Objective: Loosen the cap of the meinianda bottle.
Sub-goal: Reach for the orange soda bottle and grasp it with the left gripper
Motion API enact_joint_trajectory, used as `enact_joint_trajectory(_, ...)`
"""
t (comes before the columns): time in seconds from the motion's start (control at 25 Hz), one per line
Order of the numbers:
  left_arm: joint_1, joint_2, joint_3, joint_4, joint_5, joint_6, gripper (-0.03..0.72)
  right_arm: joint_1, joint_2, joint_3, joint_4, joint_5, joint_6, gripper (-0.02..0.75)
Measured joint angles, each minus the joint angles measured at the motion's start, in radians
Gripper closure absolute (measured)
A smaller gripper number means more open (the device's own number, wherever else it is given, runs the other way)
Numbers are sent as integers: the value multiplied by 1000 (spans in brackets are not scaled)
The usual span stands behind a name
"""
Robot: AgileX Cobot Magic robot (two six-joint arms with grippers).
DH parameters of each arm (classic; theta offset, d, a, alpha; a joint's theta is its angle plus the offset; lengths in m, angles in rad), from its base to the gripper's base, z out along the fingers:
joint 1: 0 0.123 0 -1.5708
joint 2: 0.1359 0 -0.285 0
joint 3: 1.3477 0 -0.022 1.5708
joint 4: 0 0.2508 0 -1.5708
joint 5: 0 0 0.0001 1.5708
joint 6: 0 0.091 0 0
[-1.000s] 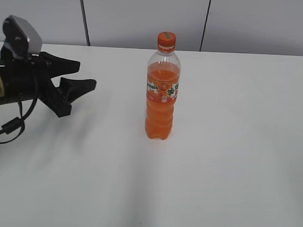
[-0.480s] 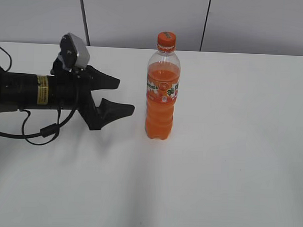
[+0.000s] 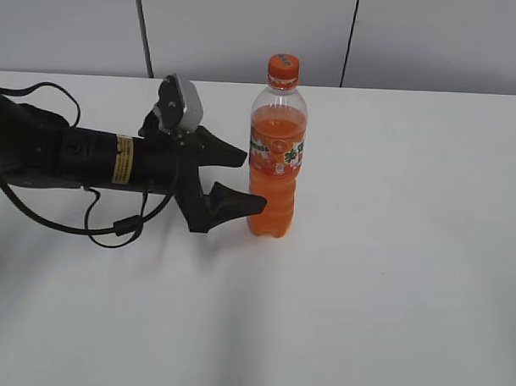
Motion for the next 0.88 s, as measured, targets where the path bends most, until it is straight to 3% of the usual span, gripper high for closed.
enact_joint_trajectory(0.56,-64,62,-129,72,4,-114,101,0,0,0,0,0,0,234)
enact_joint_trajectory(0.88,-91,68,-140,36,74,-118,101,0,0,0,0,0,0,234)
